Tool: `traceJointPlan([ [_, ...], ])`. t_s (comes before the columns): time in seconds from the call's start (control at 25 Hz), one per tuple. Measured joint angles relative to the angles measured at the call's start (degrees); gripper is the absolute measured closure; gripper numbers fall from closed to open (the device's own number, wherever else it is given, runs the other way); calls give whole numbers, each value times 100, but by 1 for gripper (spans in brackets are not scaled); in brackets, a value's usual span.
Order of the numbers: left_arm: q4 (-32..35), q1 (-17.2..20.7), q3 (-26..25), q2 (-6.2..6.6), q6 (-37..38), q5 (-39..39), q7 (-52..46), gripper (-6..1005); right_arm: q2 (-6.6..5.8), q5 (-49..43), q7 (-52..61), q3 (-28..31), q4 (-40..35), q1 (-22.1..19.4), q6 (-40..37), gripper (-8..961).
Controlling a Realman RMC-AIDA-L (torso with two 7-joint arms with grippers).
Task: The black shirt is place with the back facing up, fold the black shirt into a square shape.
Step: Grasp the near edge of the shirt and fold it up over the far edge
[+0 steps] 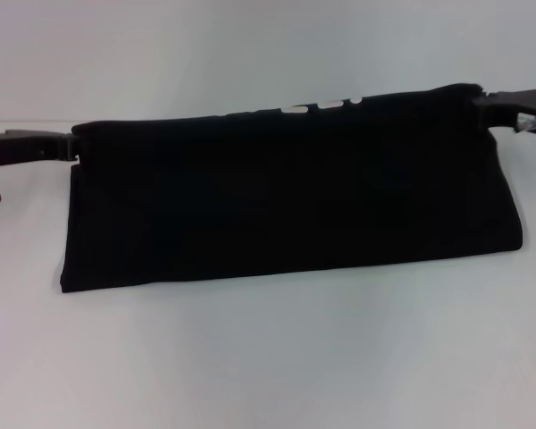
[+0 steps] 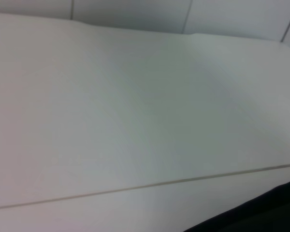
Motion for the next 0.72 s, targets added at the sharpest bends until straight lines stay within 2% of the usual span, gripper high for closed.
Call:
traceJointPlan([
  [0.16, -270, -40, 61, -52, -480, -11, 36, 991, 94, 90, -190, -2, 227, 108, 507, 917],
  [0.36, -383, -114, 247, -229, -1052, -26, 42, 991, 250, 199, -292, -3, 287, 202, 1068, 917],
  [0.48, -393, -147, 305, -295, -1258, -97, 52, 991, 269, 220, -297, -2, 288, 224, 1153, 917],
  [0.72, -404, -162, 322, -286, -1306, -235, 98, 990, 272, 227, -299, -3, 291, 225, 1131, 917],
])
